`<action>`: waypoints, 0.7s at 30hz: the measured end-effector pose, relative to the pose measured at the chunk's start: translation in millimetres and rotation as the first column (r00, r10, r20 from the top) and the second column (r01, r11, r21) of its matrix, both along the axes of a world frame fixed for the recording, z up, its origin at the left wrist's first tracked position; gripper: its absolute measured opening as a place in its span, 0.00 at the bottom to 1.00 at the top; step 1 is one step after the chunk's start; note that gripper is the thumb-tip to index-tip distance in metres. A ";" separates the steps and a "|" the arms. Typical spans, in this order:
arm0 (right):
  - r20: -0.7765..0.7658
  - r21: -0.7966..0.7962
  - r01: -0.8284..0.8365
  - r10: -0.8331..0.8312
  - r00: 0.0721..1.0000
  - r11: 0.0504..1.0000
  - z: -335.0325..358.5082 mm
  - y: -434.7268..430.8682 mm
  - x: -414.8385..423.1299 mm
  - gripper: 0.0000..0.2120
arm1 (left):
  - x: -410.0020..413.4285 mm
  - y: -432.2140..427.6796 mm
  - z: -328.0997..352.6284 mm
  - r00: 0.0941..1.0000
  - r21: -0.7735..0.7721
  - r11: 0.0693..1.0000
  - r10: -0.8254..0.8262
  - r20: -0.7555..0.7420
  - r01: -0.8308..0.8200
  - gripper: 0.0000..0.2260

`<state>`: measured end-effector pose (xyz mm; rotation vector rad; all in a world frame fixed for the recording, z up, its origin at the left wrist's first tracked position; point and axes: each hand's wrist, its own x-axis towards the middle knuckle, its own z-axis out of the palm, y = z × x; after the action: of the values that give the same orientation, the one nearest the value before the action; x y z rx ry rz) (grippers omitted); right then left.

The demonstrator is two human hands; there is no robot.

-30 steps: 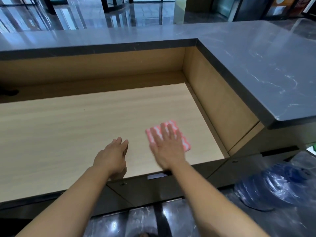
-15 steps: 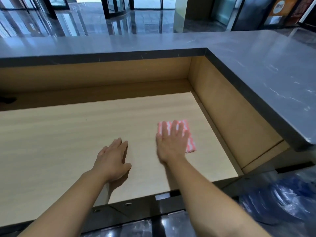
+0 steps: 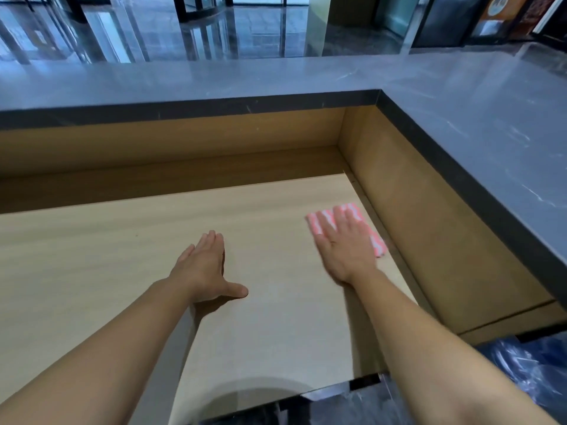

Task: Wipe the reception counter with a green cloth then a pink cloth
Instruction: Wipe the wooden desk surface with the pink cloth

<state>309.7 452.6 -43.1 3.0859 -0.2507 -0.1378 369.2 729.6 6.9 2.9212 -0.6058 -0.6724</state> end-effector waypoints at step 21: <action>0.051 0.184 -0.171 0.164 0.985 0.968 6.2 118.6 72.0 0.25 | 33.0 -16.4 18.5 0.998 0.221 0.975 0.014 -0.062 0.000 0.59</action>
<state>381.7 571.2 -36.8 3.2811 0.0255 -0.1058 402.2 713.1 25.3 3.0873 -0.5462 -0.8817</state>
